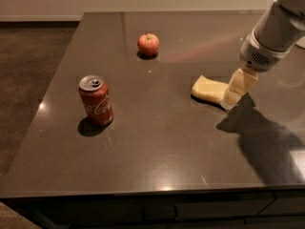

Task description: Move sponge near apple

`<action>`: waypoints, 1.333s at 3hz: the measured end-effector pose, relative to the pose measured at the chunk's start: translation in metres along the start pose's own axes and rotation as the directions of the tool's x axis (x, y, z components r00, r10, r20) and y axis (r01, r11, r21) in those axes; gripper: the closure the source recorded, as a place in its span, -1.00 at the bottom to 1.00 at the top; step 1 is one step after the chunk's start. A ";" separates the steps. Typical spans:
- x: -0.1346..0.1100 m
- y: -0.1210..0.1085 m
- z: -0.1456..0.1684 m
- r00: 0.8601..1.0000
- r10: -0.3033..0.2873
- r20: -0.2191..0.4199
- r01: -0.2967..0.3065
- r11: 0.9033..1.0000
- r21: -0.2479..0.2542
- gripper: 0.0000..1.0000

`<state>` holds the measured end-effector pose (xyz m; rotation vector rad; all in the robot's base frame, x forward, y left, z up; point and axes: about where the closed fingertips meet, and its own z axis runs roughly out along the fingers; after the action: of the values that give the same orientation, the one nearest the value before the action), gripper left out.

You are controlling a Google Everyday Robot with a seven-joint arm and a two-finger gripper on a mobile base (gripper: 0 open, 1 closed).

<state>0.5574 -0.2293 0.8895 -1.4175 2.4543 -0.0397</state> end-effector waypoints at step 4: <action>-0.015 0.006 0.053 1.000 0.007 0.027 -0.004 0.995 -0.098 -0.21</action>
Offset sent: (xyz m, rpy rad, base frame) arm 0.0167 0.0161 -0.0505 0.0724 0.0746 0.0156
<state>0.5735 -0.2066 0.8419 -1.4414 2.4685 0.1012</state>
